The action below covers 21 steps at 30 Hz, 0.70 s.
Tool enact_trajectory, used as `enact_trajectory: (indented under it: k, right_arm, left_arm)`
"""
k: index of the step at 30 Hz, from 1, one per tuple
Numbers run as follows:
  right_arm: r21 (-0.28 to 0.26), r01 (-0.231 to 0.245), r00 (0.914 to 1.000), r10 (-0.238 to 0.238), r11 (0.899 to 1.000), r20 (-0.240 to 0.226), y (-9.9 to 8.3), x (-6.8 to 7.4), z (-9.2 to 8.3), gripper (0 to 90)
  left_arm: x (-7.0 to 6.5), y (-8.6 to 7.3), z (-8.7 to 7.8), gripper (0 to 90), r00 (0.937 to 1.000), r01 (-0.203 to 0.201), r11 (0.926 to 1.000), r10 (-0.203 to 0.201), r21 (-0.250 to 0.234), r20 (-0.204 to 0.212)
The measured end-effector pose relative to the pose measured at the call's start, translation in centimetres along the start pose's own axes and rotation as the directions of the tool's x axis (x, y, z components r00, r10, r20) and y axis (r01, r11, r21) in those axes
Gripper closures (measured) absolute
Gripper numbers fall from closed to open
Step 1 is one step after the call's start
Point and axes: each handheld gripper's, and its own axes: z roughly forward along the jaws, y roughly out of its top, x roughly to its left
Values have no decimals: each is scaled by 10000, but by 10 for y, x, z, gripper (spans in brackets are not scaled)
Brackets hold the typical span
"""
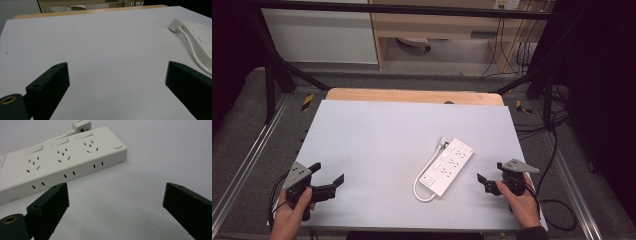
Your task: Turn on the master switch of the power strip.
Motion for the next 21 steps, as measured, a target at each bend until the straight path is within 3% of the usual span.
enact_trajectory:
  k: [9,16,21]
  right_arm:
    - [-365,-10,10000,11,9993,35,4,1,-3,69]
    - [-689,-243,9997,240,9973,-46,15,11,-8,41]
    - [-966,-144,9999,137,9952,-77,22,21,-10,30]
  left_arm:
    - [1,0,0,55,10000,9,10000,-9,-43,0]
    - [1,0,0,55,10000,8,10000,-8,-69,30]
    - [2,0,0,55,10000,-13,10000,13,-75,63]
